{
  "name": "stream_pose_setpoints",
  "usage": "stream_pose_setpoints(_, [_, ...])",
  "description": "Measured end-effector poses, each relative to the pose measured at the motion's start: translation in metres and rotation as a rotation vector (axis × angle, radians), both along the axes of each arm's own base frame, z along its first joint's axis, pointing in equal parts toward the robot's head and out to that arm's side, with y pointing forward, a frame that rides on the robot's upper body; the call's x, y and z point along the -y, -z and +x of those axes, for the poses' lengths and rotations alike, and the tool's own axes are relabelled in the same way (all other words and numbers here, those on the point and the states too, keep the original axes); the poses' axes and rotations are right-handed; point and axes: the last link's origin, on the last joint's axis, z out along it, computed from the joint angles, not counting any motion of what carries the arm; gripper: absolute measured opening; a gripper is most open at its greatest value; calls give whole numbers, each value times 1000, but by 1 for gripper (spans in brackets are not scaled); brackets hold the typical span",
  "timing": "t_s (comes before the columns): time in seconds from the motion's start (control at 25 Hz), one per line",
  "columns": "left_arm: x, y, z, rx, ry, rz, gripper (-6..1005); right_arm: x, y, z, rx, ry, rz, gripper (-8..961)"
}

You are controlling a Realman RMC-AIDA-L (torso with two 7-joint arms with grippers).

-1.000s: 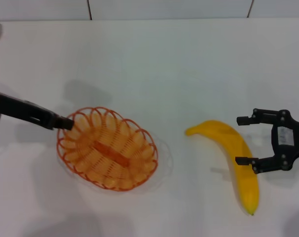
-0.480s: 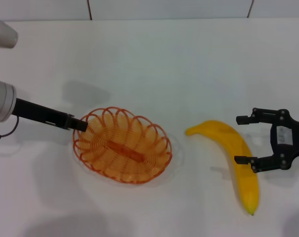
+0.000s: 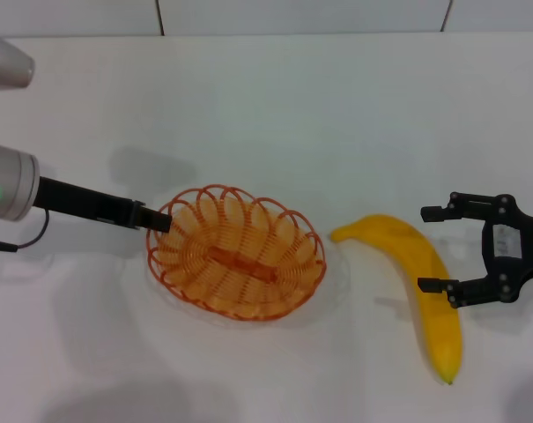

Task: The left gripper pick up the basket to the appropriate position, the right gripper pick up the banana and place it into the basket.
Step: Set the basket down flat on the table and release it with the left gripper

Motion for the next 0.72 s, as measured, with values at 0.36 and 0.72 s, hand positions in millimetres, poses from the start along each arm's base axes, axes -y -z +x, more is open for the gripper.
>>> stream_pose_setpoints(0.36, [2, 4, -5, 7, -37, 0, 48, 0, 0, 0, 0, 1, 0, 887])
stream_pose_setpoints(0.72, [1, 1, -7, 47, -64, 28, 49, 2, 0, 2, 1, 10, 0, 887])
